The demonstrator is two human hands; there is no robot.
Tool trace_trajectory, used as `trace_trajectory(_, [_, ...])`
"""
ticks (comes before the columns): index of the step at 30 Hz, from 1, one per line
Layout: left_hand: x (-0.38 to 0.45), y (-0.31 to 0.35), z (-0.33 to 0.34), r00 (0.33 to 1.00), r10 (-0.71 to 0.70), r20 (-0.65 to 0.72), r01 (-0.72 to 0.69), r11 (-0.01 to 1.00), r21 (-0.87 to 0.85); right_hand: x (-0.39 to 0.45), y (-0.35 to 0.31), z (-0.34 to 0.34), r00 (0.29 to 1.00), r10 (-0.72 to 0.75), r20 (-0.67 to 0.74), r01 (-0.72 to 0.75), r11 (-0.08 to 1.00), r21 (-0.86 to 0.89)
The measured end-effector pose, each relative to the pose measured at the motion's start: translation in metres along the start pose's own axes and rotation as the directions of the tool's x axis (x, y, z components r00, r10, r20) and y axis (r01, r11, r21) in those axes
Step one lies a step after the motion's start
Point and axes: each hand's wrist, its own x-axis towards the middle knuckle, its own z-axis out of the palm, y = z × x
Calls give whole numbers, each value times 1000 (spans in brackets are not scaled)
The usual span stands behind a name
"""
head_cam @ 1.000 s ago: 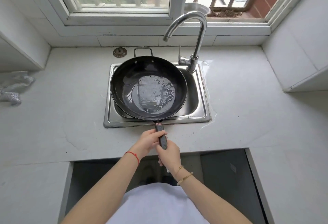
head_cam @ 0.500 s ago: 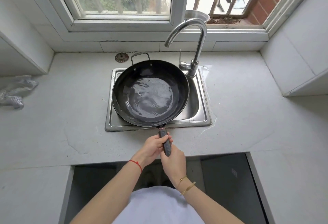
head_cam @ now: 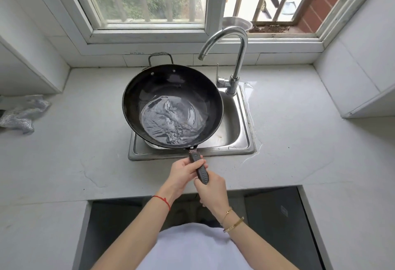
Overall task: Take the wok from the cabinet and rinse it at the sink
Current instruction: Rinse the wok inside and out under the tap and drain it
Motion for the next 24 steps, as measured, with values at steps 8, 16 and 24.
trace_trajectory(8, [-9, 5, -6, 999, 11, -37, -11, 1000, -22, -4, -16, 2, 998, -58, 27, 60, 996, -63])
trace_trajectory(16, [-7, 8, 3, 994, -44, 97, 58, 989, -136, -4, -6, 0, 988, -141, -68, 128, 977, -169])
trace_trajectory(24, [-9, 7, 2, 988, -35, 153, 75, 961, -266, 2, 1, -6, 994, -112, -8, 112, 993, -42])
